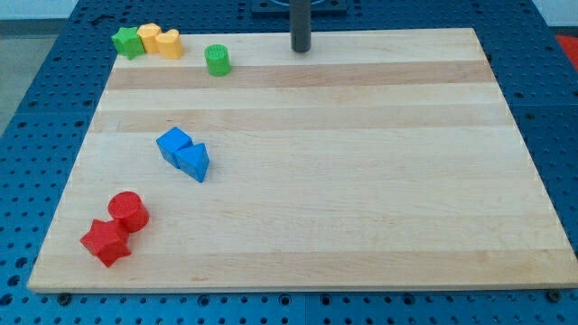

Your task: Move your arm to the right side of the yellow heart

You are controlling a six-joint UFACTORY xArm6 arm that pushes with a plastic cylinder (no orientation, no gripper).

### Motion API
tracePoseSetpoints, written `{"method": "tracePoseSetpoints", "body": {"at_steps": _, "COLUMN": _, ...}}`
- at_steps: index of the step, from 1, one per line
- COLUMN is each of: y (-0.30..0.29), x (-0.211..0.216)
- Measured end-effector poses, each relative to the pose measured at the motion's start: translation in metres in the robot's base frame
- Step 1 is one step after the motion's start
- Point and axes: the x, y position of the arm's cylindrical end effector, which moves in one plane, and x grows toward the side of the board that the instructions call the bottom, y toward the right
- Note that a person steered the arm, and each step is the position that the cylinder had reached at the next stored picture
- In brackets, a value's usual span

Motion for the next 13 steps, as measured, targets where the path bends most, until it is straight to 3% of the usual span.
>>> {"method": "tracePoseSetpoints", "body": {"at_steps": 3, "y": -0.007, "x": -0.009}}
{"method": "tracePoseSetpoints", "body": {"at_steps": 13, "y": -0.128, "x": -0.008}}
